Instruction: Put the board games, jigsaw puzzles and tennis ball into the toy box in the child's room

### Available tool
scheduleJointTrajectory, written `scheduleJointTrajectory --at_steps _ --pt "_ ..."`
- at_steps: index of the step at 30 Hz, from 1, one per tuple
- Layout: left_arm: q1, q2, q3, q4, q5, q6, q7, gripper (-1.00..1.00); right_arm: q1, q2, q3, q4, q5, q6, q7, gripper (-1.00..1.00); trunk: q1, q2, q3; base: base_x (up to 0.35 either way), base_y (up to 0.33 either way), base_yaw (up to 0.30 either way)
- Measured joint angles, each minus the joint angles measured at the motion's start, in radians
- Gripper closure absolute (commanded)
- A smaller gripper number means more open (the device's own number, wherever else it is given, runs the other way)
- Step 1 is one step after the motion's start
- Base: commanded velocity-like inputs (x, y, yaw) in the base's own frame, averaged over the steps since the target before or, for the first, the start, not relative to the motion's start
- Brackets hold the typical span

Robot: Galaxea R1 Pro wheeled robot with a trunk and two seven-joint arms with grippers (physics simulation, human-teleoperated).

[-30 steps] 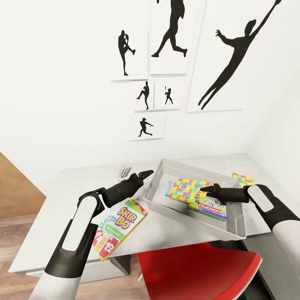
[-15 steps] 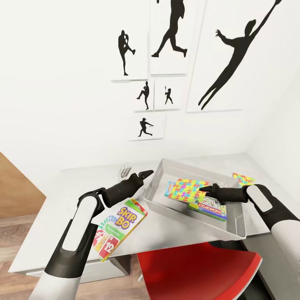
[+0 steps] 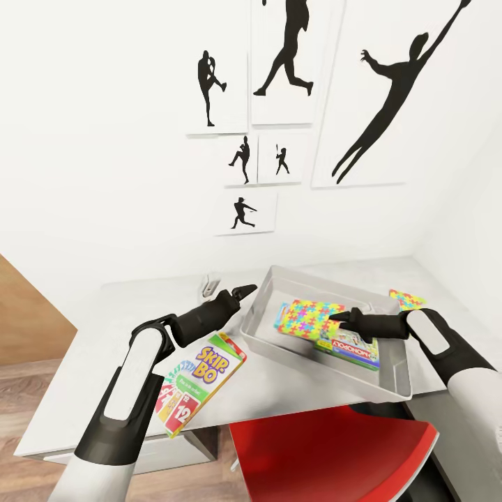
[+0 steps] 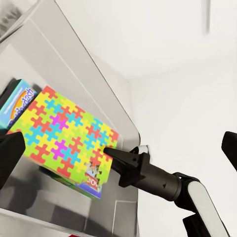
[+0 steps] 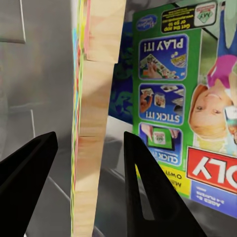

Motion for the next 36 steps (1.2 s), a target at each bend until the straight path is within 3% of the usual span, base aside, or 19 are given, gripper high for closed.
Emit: scheduleJointTrajectory --at_steps 36 --pt "0.000 0.000 0.000 -0.007 0.000 0.001 -0.001 -1.00 -0.001 0.001 -0.002 -0.009 0.011 0.000 0.000 1.00 0.000 0.000 -0.002 0.000 0.000 0.061"
